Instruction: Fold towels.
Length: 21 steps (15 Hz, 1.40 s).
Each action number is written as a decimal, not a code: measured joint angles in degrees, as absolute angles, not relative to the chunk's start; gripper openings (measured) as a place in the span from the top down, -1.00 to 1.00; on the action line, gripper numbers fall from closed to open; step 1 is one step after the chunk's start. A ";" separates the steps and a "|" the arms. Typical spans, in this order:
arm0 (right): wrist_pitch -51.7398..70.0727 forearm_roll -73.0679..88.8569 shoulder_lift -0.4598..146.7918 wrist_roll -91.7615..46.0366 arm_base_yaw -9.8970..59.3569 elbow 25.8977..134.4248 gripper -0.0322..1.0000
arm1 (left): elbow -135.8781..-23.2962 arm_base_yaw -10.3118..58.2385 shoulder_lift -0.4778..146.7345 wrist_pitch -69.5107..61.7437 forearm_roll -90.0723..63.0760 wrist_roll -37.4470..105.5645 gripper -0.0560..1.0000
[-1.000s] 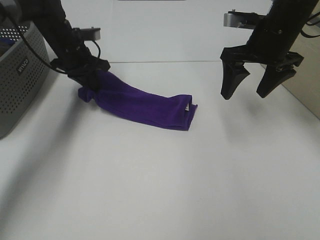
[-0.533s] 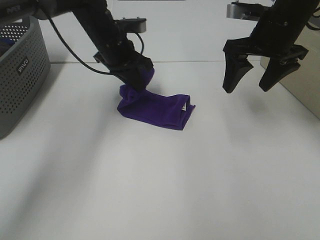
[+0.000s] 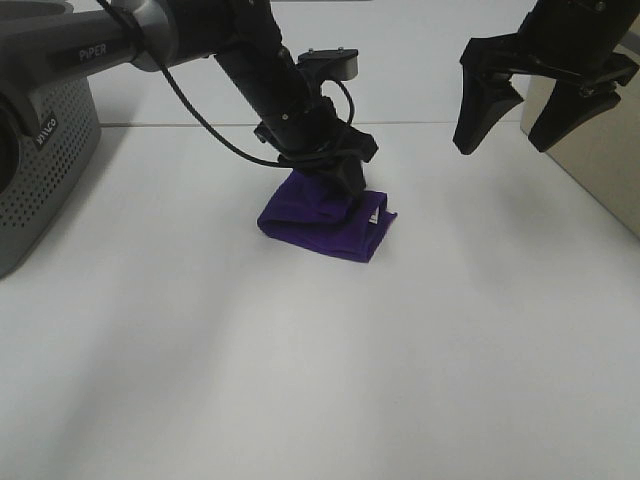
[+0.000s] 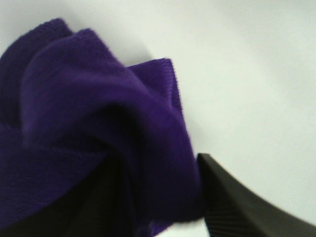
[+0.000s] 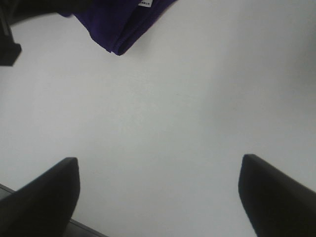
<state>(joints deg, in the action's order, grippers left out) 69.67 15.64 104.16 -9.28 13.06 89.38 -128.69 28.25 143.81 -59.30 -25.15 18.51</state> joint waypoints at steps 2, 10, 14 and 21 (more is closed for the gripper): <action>69.67 16.10 102.90 -9.28 13.06 89.38 -0.71 | -128.69 29.11 143.81 -59.42 -26.81 18.45 -0.46; 69.73 16.39 99.35 -9.34 13.06 89.38 -0.71 | -130.58 27.96 139.00 -62.80 -24.01 19.31 -0.53; 69.73 17.70 99.35 -11.00 13.06 89.38 -0.71 | -135.56 23.89 138.77 -69.04 -11.80 16.39 -0.53; 66.18 20.91 99.35 -11.17 13.06 89.38 -0.71 | -131.89 9.51 125.48 -69.44 -3.61 9.85 -0.54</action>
